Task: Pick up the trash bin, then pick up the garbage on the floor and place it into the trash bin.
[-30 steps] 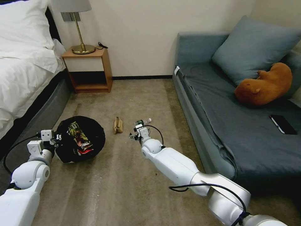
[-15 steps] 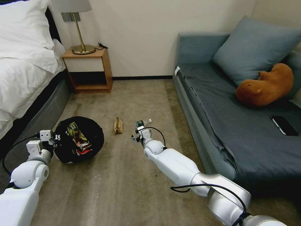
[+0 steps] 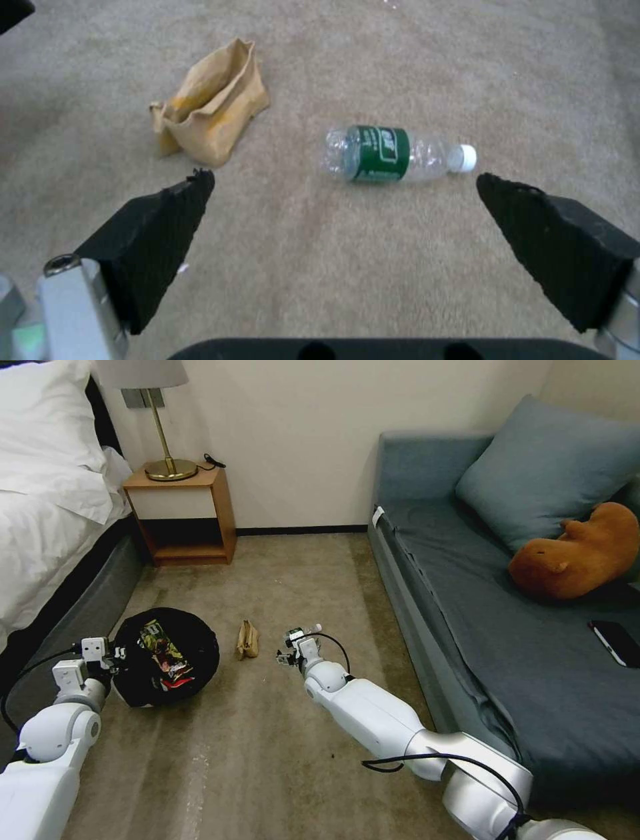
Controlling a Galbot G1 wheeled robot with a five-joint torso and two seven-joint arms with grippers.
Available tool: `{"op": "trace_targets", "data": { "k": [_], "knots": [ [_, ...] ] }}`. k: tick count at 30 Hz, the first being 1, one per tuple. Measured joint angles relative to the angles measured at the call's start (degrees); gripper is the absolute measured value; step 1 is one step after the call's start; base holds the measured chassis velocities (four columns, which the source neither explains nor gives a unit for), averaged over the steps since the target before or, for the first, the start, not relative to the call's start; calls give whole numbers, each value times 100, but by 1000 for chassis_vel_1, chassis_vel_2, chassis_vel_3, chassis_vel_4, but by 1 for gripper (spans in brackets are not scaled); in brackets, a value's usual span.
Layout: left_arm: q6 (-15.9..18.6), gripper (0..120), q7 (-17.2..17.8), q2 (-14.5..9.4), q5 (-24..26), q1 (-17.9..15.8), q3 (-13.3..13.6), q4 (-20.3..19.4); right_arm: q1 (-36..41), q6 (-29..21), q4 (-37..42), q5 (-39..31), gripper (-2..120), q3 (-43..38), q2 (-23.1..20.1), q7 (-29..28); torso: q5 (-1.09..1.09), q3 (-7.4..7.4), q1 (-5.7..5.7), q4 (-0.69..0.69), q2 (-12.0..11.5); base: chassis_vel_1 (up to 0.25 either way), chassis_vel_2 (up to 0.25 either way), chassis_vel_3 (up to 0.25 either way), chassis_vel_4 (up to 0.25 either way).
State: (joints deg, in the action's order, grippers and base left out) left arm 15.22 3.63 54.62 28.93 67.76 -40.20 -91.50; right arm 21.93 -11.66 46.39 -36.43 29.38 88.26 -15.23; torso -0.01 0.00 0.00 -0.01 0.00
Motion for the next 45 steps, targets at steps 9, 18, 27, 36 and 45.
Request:
{"op": "trace_targets", "data": {
  "k": [9, 18, 27, 36, 45],
  "knots": [
    [0, 5, 1, -42, 16, 25, -18, -32, -16, -1, 20, 23, 100, 92, 66, -4, 1, 0, 0, 1, 0, -88, 104, 98, -104],
    [0, 5, 2, -58, 35, 69, -48, -56, -105, -1, 47, 23, 100, 213, 167, -7, 1, 0, 0, 0, 0, -113, 98, 107, -99],
    [1, 5, 3, -83, 64, 62, -66, -57, -40, 1, 206, 106, 100, 380, 137, -4, 1, 0, 0, 1, 0, -110, 128, 101, -109],
    [1, 5, -6, -84, 76, 62, -69, -43, 33, 17, 229, 220, 100, 535, 194, 25, 1, 0, 0, 0, 0, -115, 108, 116, -106],
    [-17, 5, -13, -84, 79, 12, -74, 63, 33, 36, 268, 251, 100, 644, 187, 36, 1, 0, 0, 2, 0, -112, 121, 121, -111]
  ]
}}
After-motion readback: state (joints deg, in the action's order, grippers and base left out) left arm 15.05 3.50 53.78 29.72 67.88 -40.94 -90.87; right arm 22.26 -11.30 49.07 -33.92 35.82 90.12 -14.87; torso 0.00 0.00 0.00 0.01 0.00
